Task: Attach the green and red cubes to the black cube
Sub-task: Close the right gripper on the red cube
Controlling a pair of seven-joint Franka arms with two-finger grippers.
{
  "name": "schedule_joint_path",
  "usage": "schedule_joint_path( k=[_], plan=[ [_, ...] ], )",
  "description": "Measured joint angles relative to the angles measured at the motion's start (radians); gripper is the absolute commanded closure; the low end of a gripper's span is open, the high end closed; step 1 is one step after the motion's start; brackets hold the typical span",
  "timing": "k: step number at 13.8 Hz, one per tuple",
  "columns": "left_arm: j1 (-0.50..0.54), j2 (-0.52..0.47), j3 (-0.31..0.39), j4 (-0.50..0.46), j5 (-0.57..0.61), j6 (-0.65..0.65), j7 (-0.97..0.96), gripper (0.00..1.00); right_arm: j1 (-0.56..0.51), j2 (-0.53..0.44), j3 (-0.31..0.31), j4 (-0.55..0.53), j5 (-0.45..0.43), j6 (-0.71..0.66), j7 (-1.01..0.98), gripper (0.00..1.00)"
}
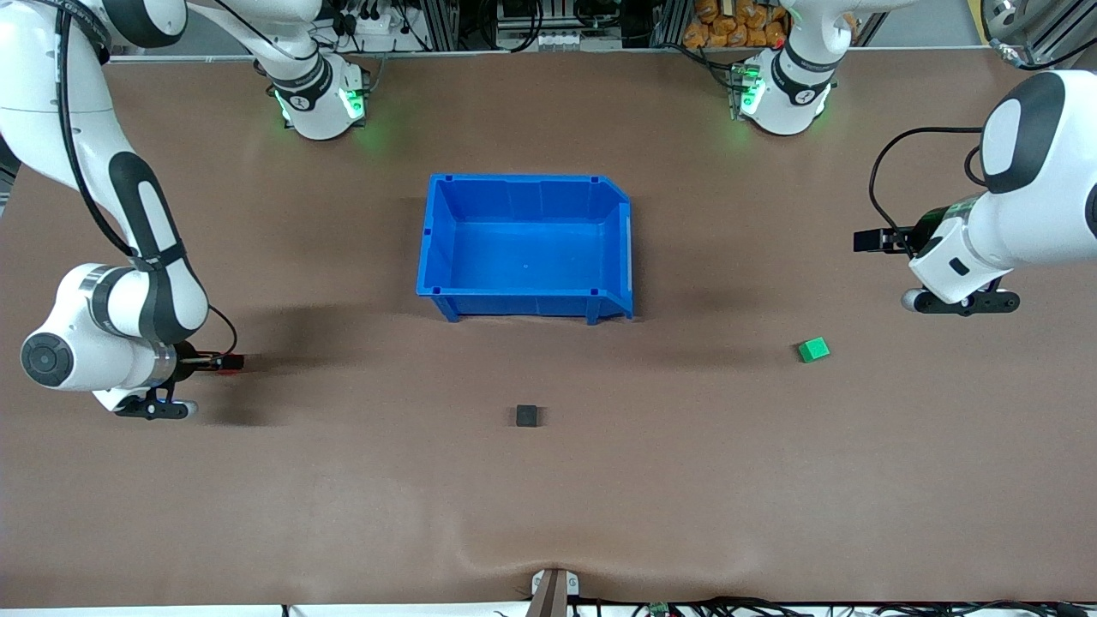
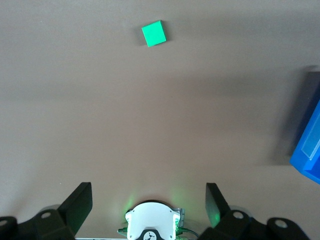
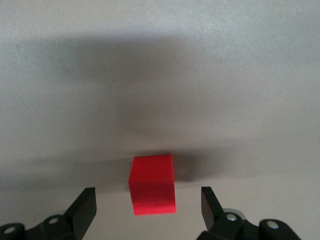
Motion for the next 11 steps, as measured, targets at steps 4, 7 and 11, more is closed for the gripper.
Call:
schedule_joint_path(
  k=[4,7,11],
  plan=[
    [0.000,0.000,0.000,-0.013,0.000,0.011,0.000,0.00,-0.009,0.013,0.000,-0.012,0.000,0.051,-0.041,0.40],
    [0.000,0.001,0.000,-0.026,0.000,0.020,0.000,0.00,-0.012,0.013,0.000,-0.015,0.000,0.052,-0.046,0.47],
    [0.000,0.001,0.000,-0.032,0.000,0.023,0.000,0.00,-0.012,0.013,0.000,-0.015,0.000,0.052,-0.046,0.69]
  ],
)
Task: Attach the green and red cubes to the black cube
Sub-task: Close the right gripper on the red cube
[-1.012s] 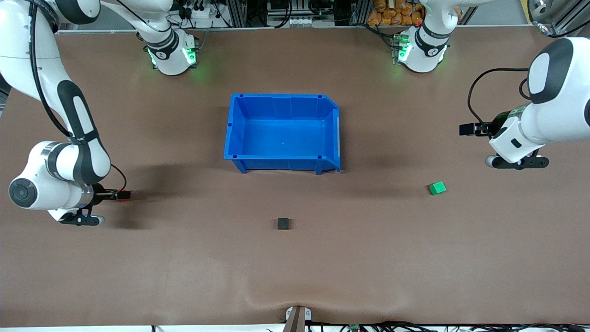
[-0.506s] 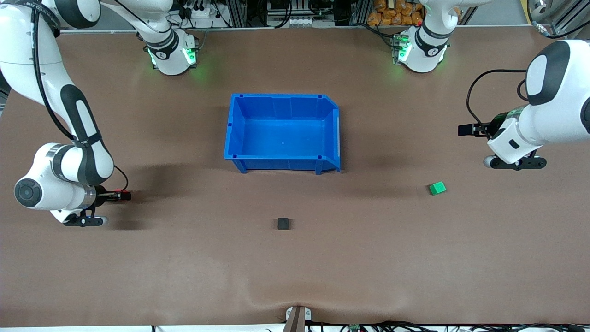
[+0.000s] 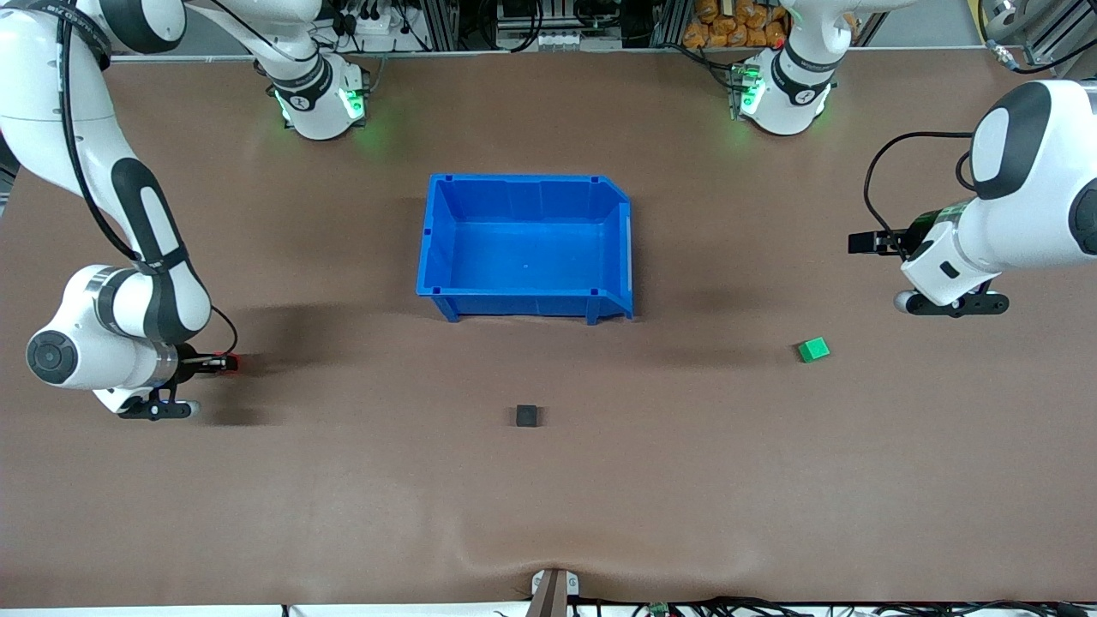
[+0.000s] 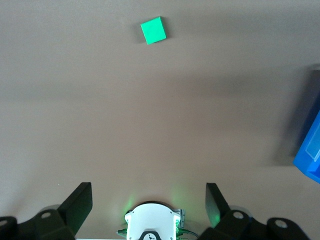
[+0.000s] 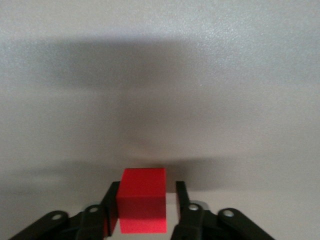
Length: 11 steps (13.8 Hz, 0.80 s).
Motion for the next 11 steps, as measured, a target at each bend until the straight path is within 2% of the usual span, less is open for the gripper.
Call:
schedule_joint_path(
  k=[1,3,5,6,11],
  plan=[
    [0.000,0.000,0.000,-0.002,0.000,0.002,0.000,0.00,0.000,0.000,0.000,0.000,0.000,0.000,0.000,0.76],
    [0.000,0.000,0.000,-0.009,0.000,0.008,0.000,0.00,0.000,0.000,0.000,0.000,0.001,0.000,0.000,0.79],
    [0.000,0.000,0.000,-0.018,0.000,0.015,0.000,0.00,0.000,0.000,0.000,0.000,0.002,-0.002,0.000,0.96],
    [0.000,0.000,0.000,-0.023,0.000,0.017,0.000,0.00,0.000,0.000,0.000,0.001,0.003,-0.009,0.001,1.00],
    [0.003,0.000,0.001,-0.043,0.000,0.033,0.000,0.00,0.001,0.000,0.004,0.021,0.024,-0.097,0.030,1.00]
  ],
)
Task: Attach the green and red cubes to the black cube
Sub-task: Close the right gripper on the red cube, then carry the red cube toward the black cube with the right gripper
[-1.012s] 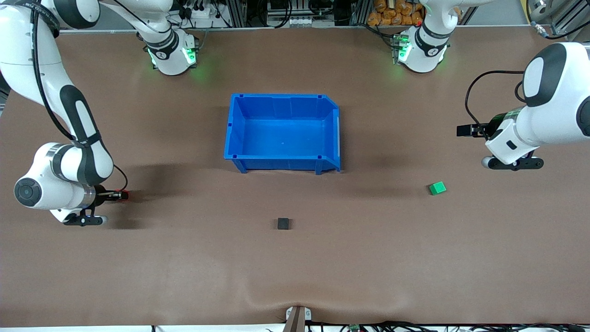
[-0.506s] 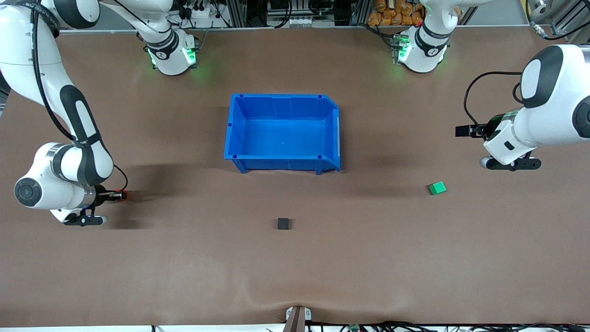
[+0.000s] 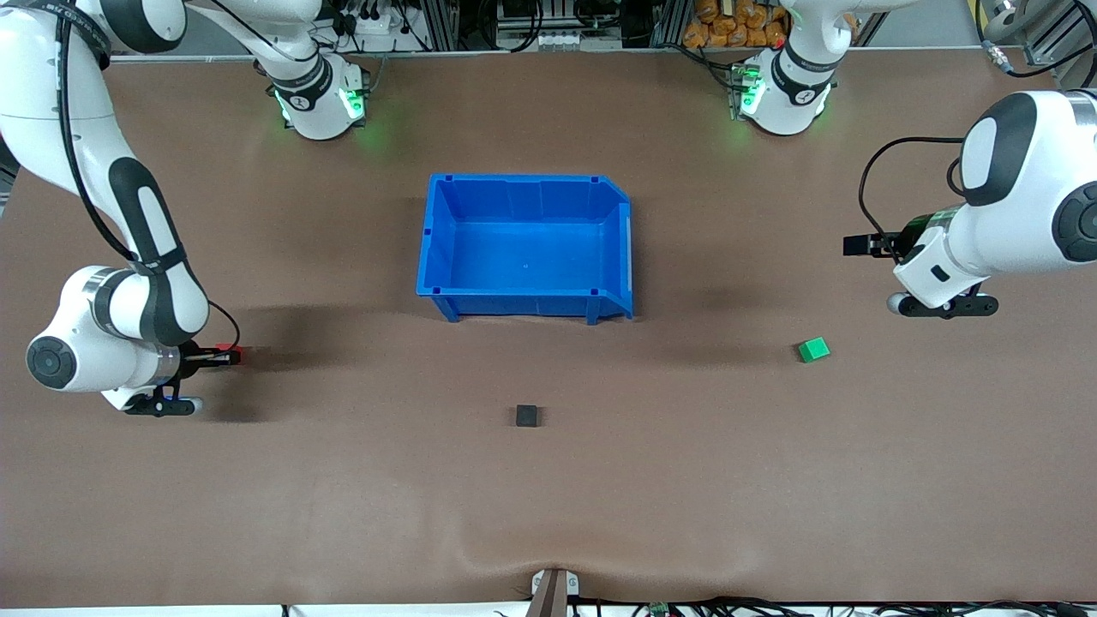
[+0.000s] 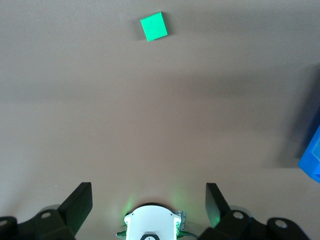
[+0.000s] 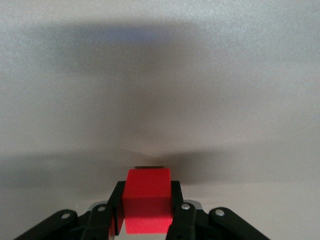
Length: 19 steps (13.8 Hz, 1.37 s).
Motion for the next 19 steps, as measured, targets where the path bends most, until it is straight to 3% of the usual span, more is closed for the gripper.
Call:
schedule_joint_path(
  k=[8,19],
  plan=[
    [0.000,0.004,0.000,-0.010,0.000,0.007,0.000,0.00,0.017,-0.003,0.015,0.049,0.027,-0.142,0.247,1.00],
    [0.000,0.012,0.000,-0.011,0.000,0.009,0.000,0.00,0.091,-0.033,0.020,0.066,0.082,-0.214,0.613,1.00]
  ],
)
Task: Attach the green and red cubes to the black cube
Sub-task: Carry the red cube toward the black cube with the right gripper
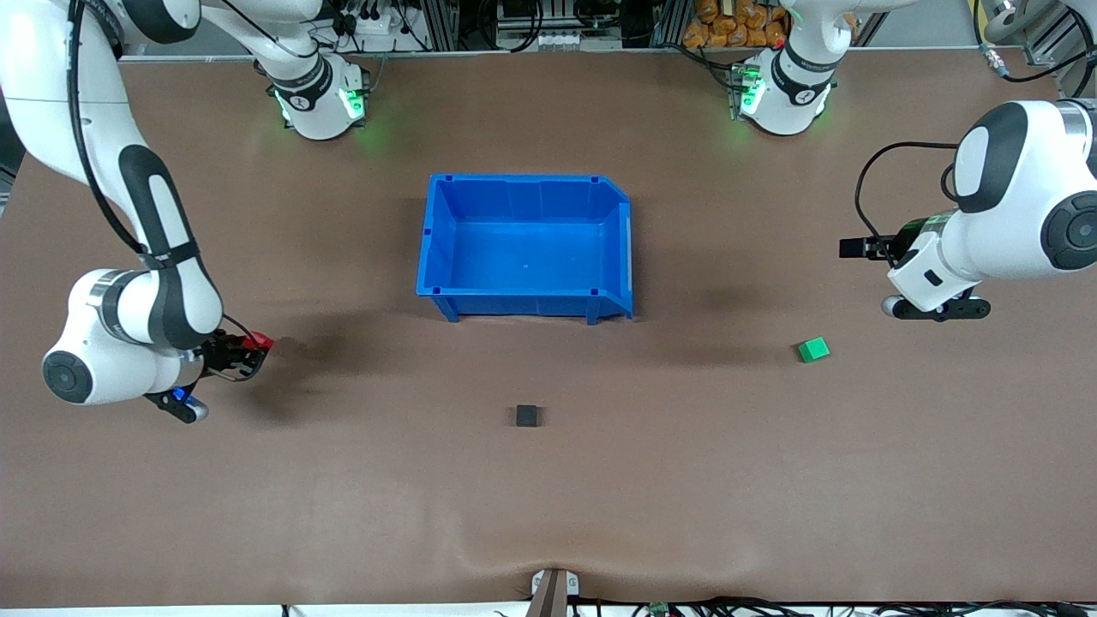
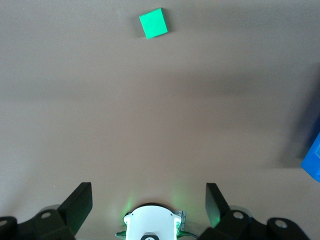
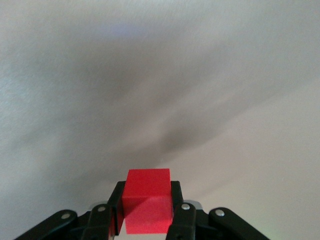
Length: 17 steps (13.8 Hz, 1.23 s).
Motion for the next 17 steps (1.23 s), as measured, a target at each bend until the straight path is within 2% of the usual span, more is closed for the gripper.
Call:
schedule_joint_path(
  k=[11,17],
  plan=[
    [0.000,0.008,0.000,-0.002,0.000,0.000,0.000,0.00,0.088,-0.013,0.001,0.000,0.087,-0.009,0.295,1.00],
    [0.000,0.009,0.000,-0.010,0.000,0.000,0.000,0.00,0.120,-0.029,0.002,0.012,0.103,-0.007,0.426,1.00]
  ],
)
